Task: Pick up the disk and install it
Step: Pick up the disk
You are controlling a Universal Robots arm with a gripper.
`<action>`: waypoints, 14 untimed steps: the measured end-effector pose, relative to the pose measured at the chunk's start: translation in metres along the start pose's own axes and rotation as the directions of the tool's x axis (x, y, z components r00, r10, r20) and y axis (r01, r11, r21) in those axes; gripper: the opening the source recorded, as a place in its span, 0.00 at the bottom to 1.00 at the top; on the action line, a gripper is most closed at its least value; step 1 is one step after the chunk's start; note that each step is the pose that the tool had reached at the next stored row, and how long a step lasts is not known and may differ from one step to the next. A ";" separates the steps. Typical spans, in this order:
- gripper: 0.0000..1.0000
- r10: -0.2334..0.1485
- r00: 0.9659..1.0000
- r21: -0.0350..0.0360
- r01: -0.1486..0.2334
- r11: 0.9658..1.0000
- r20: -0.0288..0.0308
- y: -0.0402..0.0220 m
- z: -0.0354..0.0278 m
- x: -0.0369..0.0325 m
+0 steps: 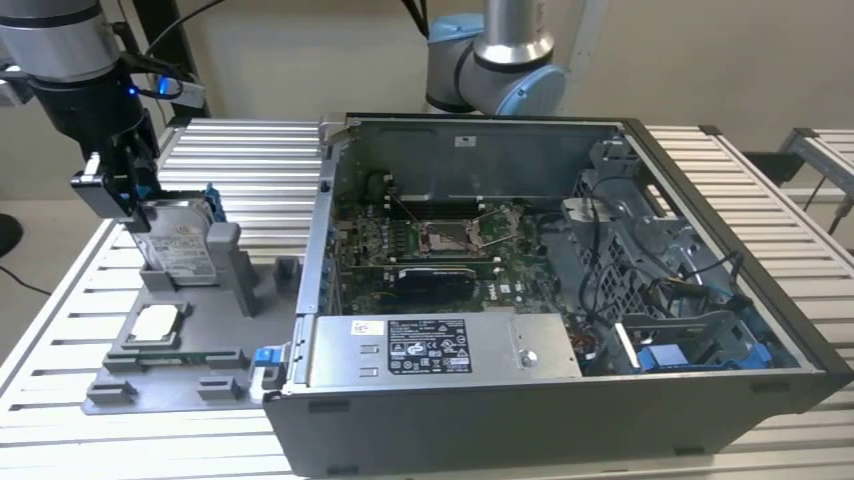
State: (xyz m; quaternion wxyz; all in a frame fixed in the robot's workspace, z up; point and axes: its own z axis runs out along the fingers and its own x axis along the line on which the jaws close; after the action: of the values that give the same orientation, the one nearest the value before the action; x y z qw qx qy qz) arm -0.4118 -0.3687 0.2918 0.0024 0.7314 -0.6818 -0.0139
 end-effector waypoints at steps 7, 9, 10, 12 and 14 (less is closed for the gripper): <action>1.00 0.000 1.000 0.001 0.000 1.000 0.000 -0.0001 0.0014 0.0000; 1.00 0.000 1.000 0.001 0.000 1.000 0.000 -0.0001 0.0025 0.0000; 1.00 0.000 1.000 0.001 0.000 1.000 0.000 -0.0001 0.0030 0.0000; 1.00 0.000 1.000 0.001 0.000 1.000 0.000 -0.0001 0.0030 0.0001; 1.00 0.000 1.000 0.001 0.000 1.000 0.000 -0.0001 0.0032 0.0001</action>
State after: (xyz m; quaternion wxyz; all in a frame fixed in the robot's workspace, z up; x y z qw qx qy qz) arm -0.4118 -0.3687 0.2887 0.0020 0.7314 -0.6818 -0.0135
